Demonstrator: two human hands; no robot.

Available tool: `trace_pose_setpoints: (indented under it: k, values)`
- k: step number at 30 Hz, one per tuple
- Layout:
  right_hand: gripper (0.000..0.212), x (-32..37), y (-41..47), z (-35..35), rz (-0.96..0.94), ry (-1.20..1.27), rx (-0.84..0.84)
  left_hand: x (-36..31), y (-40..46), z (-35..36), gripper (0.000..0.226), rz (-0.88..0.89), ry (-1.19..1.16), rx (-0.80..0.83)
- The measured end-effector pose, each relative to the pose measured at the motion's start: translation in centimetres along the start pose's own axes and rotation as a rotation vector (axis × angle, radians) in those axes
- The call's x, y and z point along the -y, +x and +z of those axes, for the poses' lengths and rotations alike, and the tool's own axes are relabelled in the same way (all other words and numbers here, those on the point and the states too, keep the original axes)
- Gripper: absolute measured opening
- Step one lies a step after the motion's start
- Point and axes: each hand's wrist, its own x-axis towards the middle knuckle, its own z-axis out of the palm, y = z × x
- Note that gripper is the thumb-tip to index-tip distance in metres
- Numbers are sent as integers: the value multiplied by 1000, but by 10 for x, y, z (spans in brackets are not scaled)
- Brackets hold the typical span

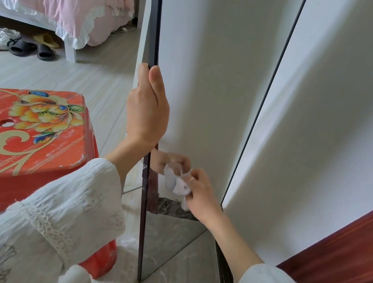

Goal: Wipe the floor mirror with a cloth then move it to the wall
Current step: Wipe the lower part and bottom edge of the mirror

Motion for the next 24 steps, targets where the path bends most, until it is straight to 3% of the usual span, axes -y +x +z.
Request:
trace_pose_setpoints:
  k: [2, 4, 8, 13, 15, 21, 24]
  values:
    - [14, -7, -6, 2, 107, 38, 195, 1, 0, -1, 26, 15, -5, 8]
    - [17, -7, -6, -8, 135, -77, 245, 1, 0, -2, 26, 20, -7, 17]
    - [32, 15, 3, -53, 138, 79, -112, 0, 0, -3, 26, 22, 1, 38]
    - [32, 56, 25, -97, -101, 125, -537, 4, -1, -7, 24, 28, -18, 114]
    - [28, 67, 33, -97, -169, 103, -598, 4, -1, -10, 24, 23, -20, 145]
    - [19, 65, 10, -37, -177, 124, -455, -1, -2, -15, 23, 11, -37, 196]
    - [22, 47, -8, -10, -122, 93, -188, -7, -3, -18, 22, -13, -28, 237]
